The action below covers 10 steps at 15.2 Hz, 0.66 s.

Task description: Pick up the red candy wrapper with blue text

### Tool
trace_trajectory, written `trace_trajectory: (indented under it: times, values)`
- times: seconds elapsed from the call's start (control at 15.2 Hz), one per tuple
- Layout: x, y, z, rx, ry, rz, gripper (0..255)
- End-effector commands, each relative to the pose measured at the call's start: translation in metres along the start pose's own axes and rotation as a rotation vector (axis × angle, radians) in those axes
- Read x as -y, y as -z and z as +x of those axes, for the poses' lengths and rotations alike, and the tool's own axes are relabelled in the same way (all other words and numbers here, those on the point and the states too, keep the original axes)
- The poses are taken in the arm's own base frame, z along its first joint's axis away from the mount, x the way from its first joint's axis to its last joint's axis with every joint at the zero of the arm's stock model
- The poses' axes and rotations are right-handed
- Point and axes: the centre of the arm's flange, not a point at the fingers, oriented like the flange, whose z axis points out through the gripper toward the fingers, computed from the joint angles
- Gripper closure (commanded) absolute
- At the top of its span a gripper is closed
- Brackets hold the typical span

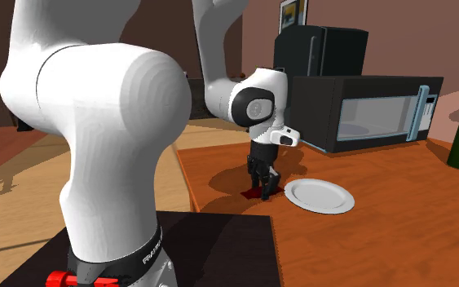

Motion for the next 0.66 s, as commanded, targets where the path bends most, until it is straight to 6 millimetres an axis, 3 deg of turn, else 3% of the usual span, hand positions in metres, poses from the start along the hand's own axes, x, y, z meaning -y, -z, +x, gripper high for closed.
trace_trajectory:
  times: [0.0, 0.46, 0.59]
  values:
    - [0.001, 0.011, -0.002, 0.0, 0.0, 0.0, 255]
    - [0.004, 0.048, -0.002, 0.0, 0.0, 0.0, 255]
    - [0.004, 0.049, -0.002, 0.0, 0.0, 0.0, 255]
